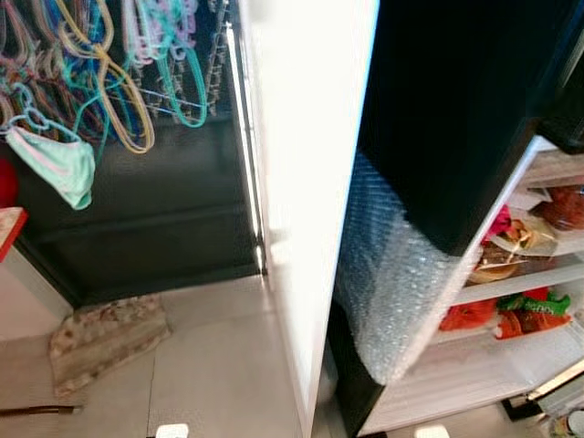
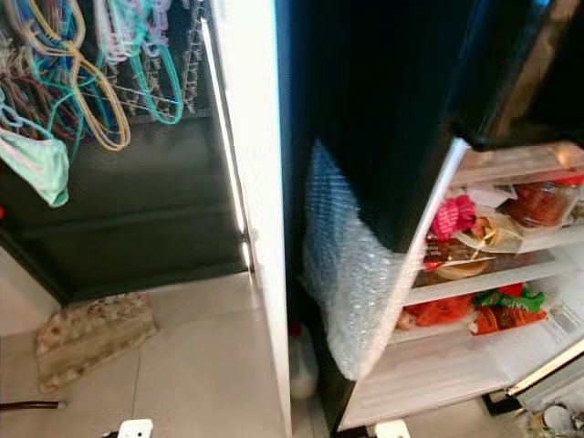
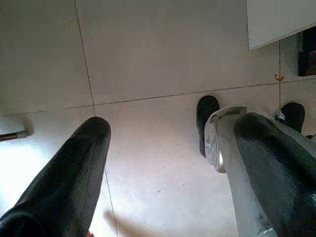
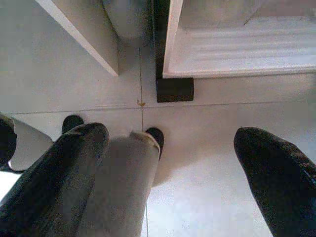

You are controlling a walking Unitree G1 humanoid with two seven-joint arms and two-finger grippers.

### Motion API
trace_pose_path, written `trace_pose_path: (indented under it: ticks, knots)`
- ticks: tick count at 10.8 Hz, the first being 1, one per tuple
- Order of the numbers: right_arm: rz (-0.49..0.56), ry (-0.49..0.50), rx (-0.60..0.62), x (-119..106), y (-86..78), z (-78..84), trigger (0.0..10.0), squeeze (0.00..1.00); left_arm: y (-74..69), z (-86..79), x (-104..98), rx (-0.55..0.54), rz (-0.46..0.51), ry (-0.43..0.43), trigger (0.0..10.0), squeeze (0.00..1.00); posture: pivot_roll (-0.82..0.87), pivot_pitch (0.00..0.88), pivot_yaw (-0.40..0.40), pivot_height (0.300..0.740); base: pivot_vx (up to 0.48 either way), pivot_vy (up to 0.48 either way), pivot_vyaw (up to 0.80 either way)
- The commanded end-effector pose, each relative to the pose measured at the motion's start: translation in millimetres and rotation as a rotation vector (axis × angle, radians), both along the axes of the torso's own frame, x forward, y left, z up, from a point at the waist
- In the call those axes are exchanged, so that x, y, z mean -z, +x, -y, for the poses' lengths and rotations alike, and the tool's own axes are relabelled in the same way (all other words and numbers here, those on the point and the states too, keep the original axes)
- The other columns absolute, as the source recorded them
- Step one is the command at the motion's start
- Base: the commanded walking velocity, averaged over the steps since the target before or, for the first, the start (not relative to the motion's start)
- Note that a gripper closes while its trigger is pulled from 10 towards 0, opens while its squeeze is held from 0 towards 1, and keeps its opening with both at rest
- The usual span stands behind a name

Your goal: Restocking fridge

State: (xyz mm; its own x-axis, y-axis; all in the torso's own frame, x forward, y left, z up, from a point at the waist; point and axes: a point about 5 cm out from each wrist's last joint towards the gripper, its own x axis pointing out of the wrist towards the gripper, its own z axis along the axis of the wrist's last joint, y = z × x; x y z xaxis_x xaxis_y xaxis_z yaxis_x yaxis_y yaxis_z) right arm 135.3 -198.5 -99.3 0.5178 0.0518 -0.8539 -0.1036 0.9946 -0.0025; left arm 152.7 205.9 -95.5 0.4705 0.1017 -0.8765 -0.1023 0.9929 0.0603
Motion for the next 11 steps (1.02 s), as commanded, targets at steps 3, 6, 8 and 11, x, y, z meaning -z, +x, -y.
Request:
trace_pose_path:
  ticks: [3,6,8,11]
  knots:
    - [-0.020,-0.005,0.026,2.2,-5.5,0.2,10.0,0.00,-8.2,-4.2,2.1,0.005,-0.008,-0.008,10.0,0.00,-0.08,0.000,0.043,0.740,0.000,0.000,0.00]
    - [-0.027,-0.005,0.041,3.0,-6.8,-0.5,10.0,0.00,-7.9,-4.0,1.9,0.009,-0.003,-0.009,10.0,0.00,-0.08,0.000,0.045,0.740,-0.082,0.000,-0.19]
    - [-0.024,-0.008,0.031,2.8,-6.2,-1.5,10.0,0.00,-5.3,-1.2,1.4,0.007,0.006,-0.016,10.0,0.00,-0.07,0.000,0.045,0.740,-0.285,0.000,-0.39]
    - [-0.033,-0.018,0.004,3.8,-1.8,-14.6,10.0,0.00,-4.2,0.5,1.3,0.012,0.008,-0.018,10.0,0.00,-0.07,0.000,0.046,0.740,-0.290,0.000,0.00]
